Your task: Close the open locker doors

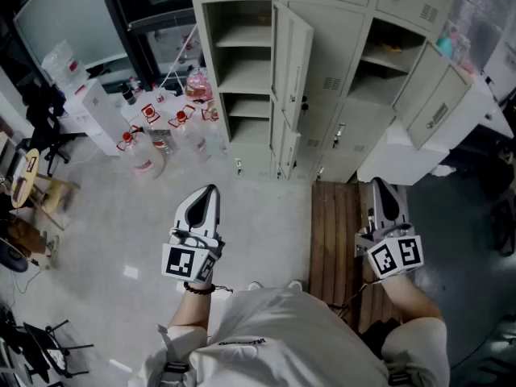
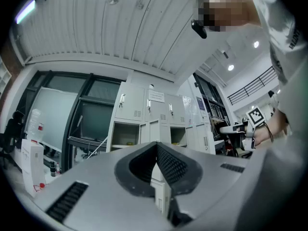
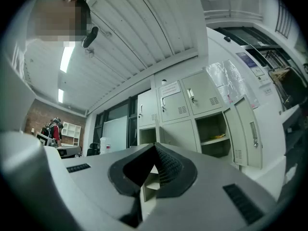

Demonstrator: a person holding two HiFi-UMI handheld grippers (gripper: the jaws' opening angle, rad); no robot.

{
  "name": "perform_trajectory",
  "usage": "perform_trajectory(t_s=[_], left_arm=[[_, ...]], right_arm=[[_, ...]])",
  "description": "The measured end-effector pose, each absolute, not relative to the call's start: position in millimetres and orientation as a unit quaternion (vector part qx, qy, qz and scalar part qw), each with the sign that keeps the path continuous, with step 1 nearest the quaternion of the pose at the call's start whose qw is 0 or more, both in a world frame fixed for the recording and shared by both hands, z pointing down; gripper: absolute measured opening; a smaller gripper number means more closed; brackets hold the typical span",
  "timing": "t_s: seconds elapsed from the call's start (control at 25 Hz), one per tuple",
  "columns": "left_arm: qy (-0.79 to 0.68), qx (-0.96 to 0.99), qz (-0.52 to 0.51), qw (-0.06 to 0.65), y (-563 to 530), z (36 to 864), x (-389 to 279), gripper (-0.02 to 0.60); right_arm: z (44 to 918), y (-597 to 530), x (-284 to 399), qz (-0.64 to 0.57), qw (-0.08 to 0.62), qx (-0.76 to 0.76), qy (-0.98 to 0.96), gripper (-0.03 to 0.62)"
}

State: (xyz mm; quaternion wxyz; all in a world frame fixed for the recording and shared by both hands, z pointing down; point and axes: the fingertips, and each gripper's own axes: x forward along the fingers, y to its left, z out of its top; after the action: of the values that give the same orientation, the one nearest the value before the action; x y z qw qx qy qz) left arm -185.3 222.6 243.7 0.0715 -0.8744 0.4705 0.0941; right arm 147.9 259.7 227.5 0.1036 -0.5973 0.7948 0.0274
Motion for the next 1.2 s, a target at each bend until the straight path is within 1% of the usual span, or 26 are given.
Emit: perform_trajectory(t_s=[0.28, 0.52, 0.88, 1.2], left_arm=[[0.455, -0.884, 0.093, 0.059, 213.1, 255.9, -195.8, 0.003], [0.440, -0.893, 0.083, 0.041, 201.8, 278.2, -193.0, 0.003], [0.417, -0.906, 0.063, 0.039, 180.5, 293.1, -147.5, 0.005], [0.411, -0.910, 0.047, 0.039, 121.0, 299.7, -88.7, 0.005]], right_arm=[[228.9, 249.2, 119.2, 0.022, 0.102, -0.587, 0.803, 0.009], [238.8, 233.2, 91.3, 0.019, 0.087, -0.584, 0.807, 0.010], [243.5, 191.3, 69.0, 0.026, 0.079, -0.555, 0.827, 0.011], [256.6, 123.4, 92.4, 0.007, 0.085, -0.532, 0.842, 0.011]])
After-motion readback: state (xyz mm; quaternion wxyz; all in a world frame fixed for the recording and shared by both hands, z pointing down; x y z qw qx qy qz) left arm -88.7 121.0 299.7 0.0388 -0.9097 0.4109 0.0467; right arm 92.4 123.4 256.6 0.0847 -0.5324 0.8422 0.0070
